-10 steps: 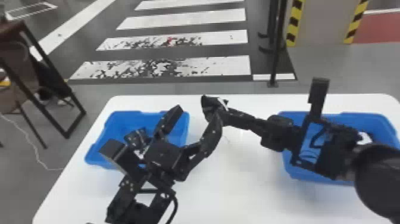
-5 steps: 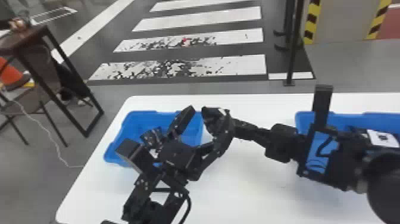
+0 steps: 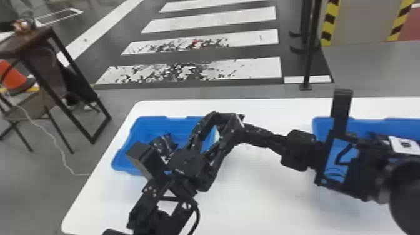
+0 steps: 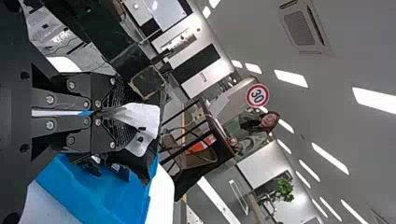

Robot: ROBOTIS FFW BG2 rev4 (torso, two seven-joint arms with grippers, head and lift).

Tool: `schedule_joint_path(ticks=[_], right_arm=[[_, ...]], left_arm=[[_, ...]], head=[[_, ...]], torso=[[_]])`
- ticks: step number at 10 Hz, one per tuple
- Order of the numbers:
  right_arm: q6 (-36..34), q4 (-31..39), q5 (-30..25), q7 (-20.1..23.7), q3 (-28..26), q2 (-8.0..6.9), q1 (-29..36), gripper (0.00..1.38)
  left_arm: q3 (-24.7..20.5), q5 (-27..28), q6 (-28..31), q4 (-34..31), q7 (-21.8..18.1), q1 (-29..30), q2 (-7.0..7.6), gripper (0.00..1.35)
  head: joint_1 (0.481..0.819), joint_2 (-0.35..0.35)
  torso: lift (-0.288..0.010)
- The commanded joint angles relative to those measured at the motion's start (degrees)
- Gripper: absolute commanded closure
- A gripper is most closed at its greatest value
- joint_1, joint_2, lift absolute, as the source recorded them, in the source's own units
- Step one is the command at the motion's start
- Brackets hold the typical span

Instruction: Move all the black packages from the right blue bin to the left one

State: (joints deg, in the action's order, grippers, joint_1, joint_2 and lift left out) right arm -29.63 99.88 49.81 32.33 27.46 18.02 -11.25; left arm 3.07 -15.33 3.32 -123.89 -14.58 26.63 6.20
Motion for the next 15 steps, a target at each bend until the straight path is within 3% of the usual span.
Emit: schedule_joint_path(ticks=[1,2,3,6,7,9,12,13,14,15], right_arm=[[0.10,0.03,0.01,0.02,0.07,-0.01,-0.01,1.18],[0.10,0.03,-0.10,0.02,0.07,-0.01,-0.01,1.18],[0.10,-0.11,-0.10,0.02,0.07,-0.01,-0.01,1.18],[1.37,-0.67,-0.10,0.02,0.07,-0.01,-0.01,1.15],[2.07,-1.37,0.24,0.02,0.07,-0.01,-0.01,1.03],[3.90,-3.34,3.44,0.02,-0.27,-0.09,0.56,1.03],[4.74,-2.92,3.67,0.02,-3.70,-0.09,2.95,1.03],[4.74,-2.92,3.67,0.10,-4.50,-0.01,3.23,1.03],[4.74,-2.92,2.87,0.10,-5.53,0.08,3.51,1.01],[4.74,-2.78,0.81,0.10,-7.58,0.17,4.07,0.63]], left_arm=[[-0.33,0.82,1.17,-0.91,0.08,0.23,-0.04,0.84],[-0.55,1.74,3.28,-2.60,0.78,0.79,-0.04,1.09],[-0.90,2.54,4.97,-4.57,1.84,1.64,-0.04,1.21],[-0.78,3.34,4.27,-5.13,2.01,1.50,-0.04,1.21],[-1.47,3.91,2.86,-4.99,2.71,1.07,-0.13,1.21],[-3.41,9.62,-3.05,2.74,5.00,-3.43,-0.39,1.21],[-9.24,23.45,-8.25,17.79,7.37,-13.69,-1.10,1.21],[-11.52,27.79,-15.56,26.23,7.99,-16.93,-1.45,1.21],[-12.89,24.82,-21.33,32.42,8.43,-17.35,-1.80,0.92],[-12.67,21.62,-22.03,32.56,8.43,-16.08,-2.06,0.28]], head=[[0.695,0.269],[0.695,0.271],[0.695,0.273],[0.695,0.279],[0.695,0.278],[0.695,0.287],[0.694,0.319],[0.689,0.325],[0.685,0.336],[0.688,0.344]], torso=[[-0.140],[-0.140],[-0.140],[-0.140],[-0.140],[-0.140],[-0.140],[-0.140],[-0.140],[-0.140]])
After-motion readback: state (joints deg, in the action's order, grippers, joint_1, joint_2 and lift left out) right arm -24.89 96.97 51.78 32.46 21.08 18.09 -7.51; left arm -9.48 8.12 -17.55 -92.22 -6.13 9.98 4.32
